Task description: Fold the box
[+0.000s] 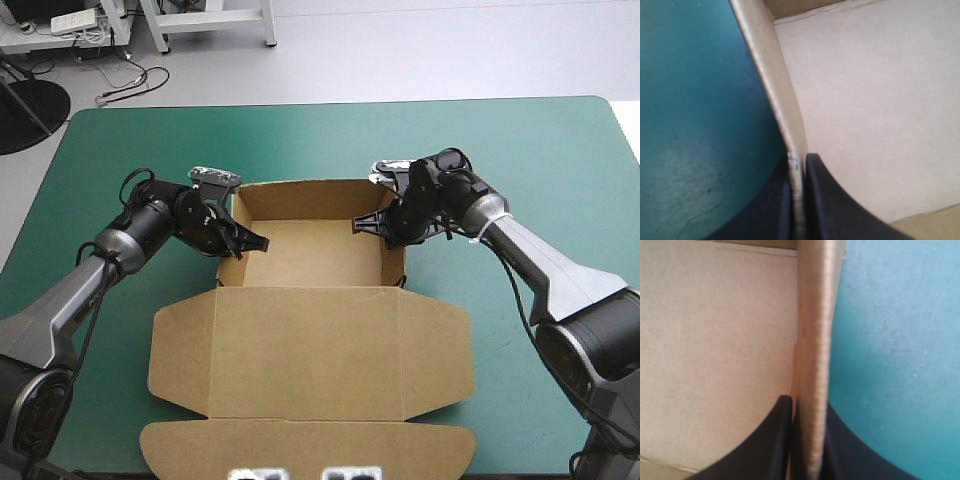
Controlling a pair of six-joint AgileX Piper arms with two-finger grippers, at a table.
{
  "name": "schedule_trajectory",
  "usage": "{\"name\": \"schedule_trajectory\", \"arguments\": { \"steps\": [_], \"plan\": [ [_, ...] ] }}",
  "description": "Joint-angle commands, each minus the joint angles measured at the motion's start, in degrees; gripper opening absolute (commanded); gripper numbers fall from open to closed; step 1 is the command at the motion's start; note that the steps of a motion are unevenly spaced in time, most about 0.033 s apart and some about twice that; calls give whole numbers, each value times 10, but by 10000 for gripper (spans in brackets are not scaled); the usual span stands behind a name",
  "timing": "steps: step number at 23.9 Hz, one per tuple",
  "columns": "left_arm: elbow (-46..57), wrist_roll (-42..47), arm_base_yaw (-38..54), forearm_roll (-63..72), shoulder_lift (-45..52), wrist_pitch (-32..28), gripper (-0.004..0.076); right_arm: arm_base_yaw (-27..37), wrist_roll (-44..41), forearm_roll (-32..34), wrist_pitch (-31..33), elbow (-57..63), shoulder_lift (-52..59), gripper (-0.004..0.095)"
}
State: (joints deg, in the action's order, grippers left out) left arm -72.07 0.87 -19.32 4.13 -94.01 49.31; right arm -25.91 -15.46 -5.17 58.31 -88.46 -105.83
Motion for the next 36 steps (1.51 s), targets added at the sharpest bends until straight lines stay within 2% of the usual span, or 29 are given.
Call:
{"name": "schedule_trajectory", "arguments": {
  "steps": [1,2,3,4,8,14,18,23,24,25,26,27,28,29,30,31,33,35,36],
  "plan": [
    [-4,-29,-11,17,-11,36,125,2,14,13,-23,-22,28,297],
    [-5,-29,-11,16,-14,44,207,2,14,14,-23,-23,28,365],
    [-5,-29,-11,15,-15,44,259,2,14,15,-23,-23,28,390],
    [-5,-29,-11,15,-16,37,344,2,14,20,-23,-23,28,415],
    [-5,-29,-11,15,-16,10,484,2,14,43,-13,-23,28,430],
    [-44,-23,-9,9,-14,17,494,2,14,61,3,-41,29,430],
    [-127,-23,-9,-14,-14,69,494,2,16,62,40,-113,30,430],
    [-221,-17,-9,-54,-14,141,493,2,21,76,136,-224,30,430],
    [-242,-15,-9,-65,-14,160,493,2,21,81,134,-236,31,430],
    [-263,-14,-9,-77,-14,184,488,2,21,78,134,-245,39,430],
    [-308,-14,-9,-90,-14,241,451,2,11,68,134,-249,55,431],
    [-331,-14,-9,-91,-10,247,411,2,5,65,134,-249,64,430],
    [-365,-14,-10,-84,13,246,289,2,4,64,134,-235,81,430],
    [-379,-14,-11,-84,24,246,228,2,4,65,134,-225,90,430],
    [-409,-24,-11,-84,55,246,53,5,4,71,134,-190,103,429],
    [-418,-33,-11,-84,69,246,-14,7,4,70,134,-170,106,426],
    [-428,-34,-11,-84,133,246,-10,8,4,67,116,-119,107,417],
    [-415,-41,-11,-84,210,246,-10,8,1,33,53,-67,97,416],
    [-402,-43,-11,-84,237,246,-10,8,-2,30,48,-59,90,416]
  ]
}}
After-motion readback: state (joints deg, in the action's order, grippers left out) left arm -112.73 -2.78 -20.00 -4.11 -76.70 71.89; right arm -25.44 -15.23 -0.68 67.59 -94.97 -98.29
